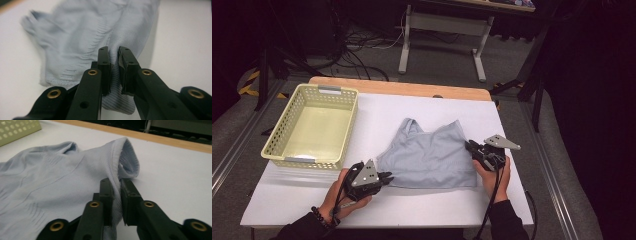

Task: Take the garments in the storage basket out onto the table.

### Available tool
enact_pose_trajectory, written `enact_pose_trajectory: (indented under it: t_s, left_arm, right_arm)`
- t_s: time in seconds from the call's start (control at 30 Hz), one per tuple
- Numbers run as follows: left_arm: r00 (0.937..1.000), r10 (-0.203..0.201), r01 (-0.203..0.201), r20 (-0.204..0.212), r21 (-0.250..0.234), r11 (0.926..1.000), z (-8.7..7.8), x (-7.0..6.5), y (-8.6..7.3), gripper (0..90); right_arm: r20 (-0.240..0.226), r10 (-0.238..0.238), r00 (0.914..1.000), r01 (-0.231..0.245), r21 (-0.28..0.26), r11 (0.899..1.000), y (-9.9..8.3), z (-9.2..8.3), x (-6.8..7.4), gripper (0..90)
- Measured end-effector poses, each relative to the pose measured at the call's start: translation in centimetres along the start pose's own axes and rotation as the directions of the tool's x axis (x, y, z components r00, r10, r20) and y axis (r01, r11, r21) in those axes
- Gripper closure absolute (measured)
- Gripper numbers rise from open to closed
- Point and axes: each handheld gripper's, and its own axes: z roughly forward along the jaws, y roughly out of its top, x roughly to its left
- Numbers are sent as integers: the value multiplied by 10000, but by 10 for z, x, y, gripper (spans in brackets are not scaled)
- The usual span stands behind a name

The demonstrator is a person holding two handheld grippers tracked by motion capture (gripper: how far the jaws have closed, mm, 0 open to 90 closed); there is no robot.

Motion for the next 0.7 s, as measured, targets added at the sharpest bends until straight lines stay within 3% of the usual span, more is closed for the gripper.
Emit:
enact_pose_trajectory:
  t_s: [0.03, 0.07, 0.1, 0.13, 0.2, 0.33, 0.47, 0.5, 0.53, 0.6, 0.63, 0.7]
  left_arm:
    - [10000, 0, 0, 0, 0, 10000, 0, 0, 0, 811]
    - [9999, -126, 124, -57, -442, 9989, -13, 0, 4, 813]
    - [9999, -126, 124, -57, -442, 9989, -13, 0, 4, 824]
    - [9993, -132, 106, -336, -767, 9970, -22, -2, 6, 827]
    - [9994, -80, 52, -337, -815, 9967, -27, -3, 8, 827]
    - [9990, 34, -71, -455, -807, 9967, -30, -4, 9, 827]
    - [9987, -20, -40, -501, -1195, 9928, -39, -5, 12, 891]
    - [9987, -20, -40, -501, -1195, 9928, -39, -5, 12, 891]
    - [9986, 72, -128, -532, -1063, 9943, -40, -5, 12, 891]
    - [9986, 121, -166, -505, -908, 9957, -40, -6, 11, 868]
    - [9981, 373, -395, -484, -455, 9982, -40, -8, 8, 845]
    - [9973, 574, -579, -448, -104, 9983, -40, -11, 3, 780]
  right_arm:
    - [190, -35, 9998, 36, -41, 10000, 1, -1, 2, 755]
    - [252, -103, 9996, 105, -89, 9999, 1, -4, 3, 709]
    - [261, -73, 9996, 77, -171, 9998, 1, -7, 3, 686]
    - [84, 23, 10000, -20, -299, 9996, 1, -12, 3, 670]
    - [-17, 5, 10000, -6, -345, 9994, 1, -18, 4, 635]
    - [-166, -472, 9988, 466, -320, 9984, -1, -31, 11, 597]
    - [-919, -508, 9945, 534, 254, 9983, -20, -43, 25, 553]
    - [-919, -508, 9945, 534, 254, 9983, -20, -43, 25, 553]
    - [-1318, -682, 9889, 795, 823, 9934, -34, -45, 35, 526]
    - [-1392, -800, 9870, 940, 971, 9908, -37, -45, 36, 521]
    - [-1609, -1049, 9814, 1284, 1433, 9813, -51, -45, 42, 484]
    - [-1962, -1206, 9731, 1565, 1788, 9714, -60, -45, 47, 425]
